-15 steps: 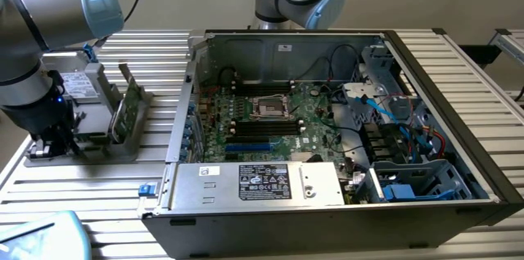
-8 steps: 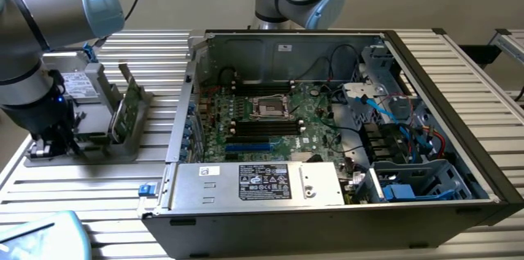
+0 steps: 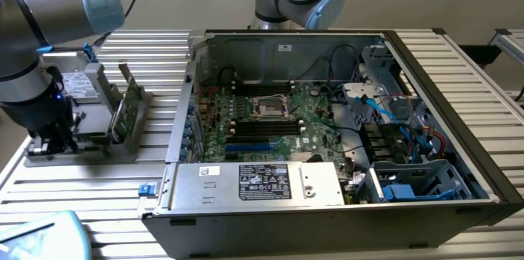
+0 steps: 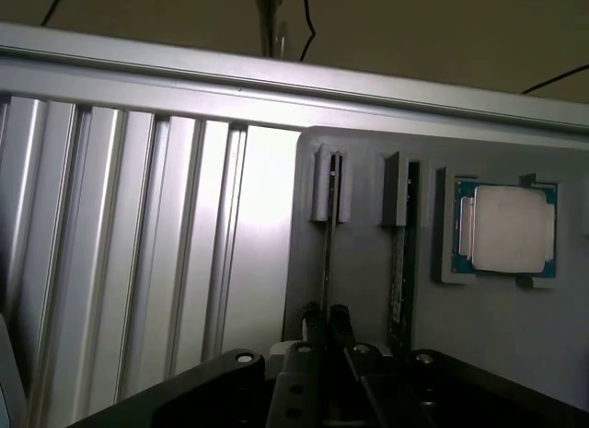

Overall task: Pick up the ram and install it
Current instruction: 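Pick up the ram and move it above insertion slot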

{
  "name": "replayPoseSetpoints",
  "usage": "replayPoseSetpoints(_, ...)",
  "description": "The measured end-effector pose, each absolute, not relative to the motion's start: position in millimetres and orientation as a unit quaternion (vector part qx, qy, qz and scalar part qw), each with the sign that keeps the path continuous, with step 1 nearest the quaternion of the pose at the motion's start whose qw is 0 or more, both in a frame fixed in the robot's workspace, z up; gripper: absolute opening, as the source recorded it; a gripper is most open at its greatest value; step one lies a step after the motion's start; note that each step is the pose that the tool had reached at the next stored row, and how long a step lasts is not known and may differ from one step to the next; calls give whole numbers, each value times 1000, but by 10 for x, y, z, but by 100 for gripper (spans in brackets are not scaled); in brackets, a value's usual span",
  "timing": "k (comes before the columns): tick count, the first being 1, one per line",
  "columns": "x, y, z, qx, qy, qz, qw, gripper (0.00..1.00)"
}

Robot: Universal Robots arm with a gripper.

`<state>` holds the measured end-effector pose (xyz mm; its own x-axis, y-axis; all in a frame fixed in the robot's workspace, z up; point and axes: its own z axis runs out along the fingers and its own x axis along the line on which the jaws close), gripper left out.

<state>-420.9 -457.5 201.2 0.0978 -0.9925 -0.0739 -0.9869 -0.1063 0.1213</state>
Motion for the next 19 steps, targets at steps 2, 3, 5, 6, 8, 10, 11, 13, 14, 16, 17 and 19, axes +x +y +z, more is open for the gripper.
replayPoseSetpoints(2,-4207,-4575,2036,741,-668,-69,21,14)
replayPoseSetpoints(3,-4206,-4575,2051,740,-668,-69,21,14)
replayPoseSetpoints(5,-4203,-4575,2082,740,-668,-70,22,14)
replayPoseSetpoints(6,-4201,-4575,2099,740,-668,-70,22,14)
replayPoseSetpoints(8,-4197,-4575,2141,740,-668,-71,23,14)
replayPoseSetpoints(10,-4195,-4575,2212,740,-668,-72,24,14)
replayPoseSetpoints(11,-4194,-4575,2255,740,-668,-73,25,14)
replayPoseSetpoints(13,-4190,-4576,2346,740,-668,-74,25,14)
replayPoseSetpoints(14,-4184,-4576,2382,740,-668,-74,26,14)
replayPoseSetpoints(16,-4179,-4575,2433,740,-668,-74,26,14)
replayPoseSetpoints(17,-4171,-4576,2449,740,-668,-75,26,14)
replayPoseSetpoints(19,-4145,-4576,2475,740,-668,-75,26,14)
